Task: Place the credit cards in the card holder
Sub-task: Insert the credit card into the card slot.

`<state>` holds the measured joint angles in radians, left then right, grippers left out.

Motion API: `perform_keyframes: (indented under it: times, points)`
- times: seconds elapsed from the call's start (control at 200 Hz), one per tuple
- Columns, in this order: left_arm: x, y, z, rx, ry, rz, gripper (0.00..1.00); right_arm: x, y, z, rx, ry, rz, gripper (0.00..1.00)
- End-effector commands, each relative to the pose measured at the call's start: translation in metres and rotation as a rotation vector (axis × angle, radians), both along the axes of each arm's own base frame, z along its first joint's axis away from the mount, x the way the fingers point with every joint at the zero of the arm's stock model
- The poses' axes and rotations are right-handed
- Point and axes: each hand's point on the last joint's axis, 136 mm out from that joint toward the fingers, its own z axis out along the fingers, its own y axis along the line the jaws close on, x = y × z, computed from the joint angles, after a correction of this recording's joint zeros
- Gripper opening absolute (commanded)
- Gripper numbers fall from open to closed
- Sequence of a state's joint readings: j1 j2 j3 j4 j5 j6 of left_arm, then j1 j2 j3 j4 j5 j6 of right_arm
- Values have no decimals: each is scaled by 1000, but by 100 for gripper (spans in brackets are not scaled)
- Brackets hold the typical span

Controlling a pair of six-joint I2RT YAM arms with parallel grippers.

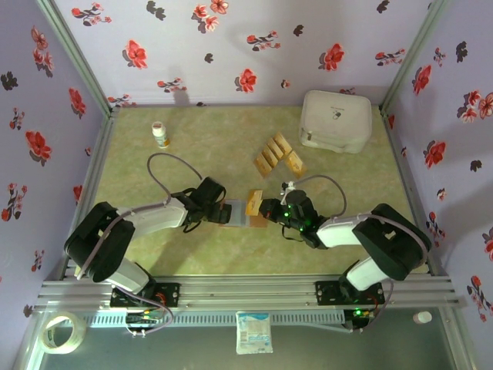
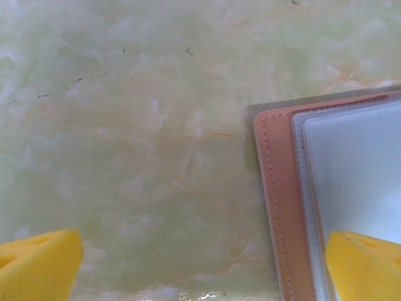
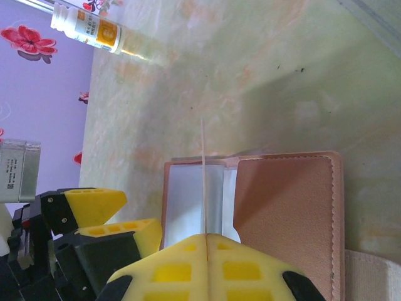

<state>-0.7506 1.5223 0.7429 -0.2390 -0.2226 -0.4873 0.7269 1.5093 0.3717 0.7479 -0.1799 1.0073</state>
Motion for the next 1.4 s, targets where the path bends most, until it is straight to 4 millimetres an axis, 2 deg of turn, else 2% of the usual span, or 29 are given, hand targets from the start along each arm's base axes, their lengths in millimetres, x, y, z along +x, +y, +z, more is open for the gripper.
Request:
perform_keyframes:
  times: [0.0, 1.005, 1.395]
  points:
    - [-4, 7, -9, 38, 8, 12, 99, -1, 5, 2, 37, -7, 7, 0]
    - [-7, 16, -16, 69, 14, 38, 99, -2, 15, -16, 100, 34, 27, 0]
    - [-7, 16, -17, 70, 16, 37, 99, -7, 12, -25, 99, 50, 26, 0]
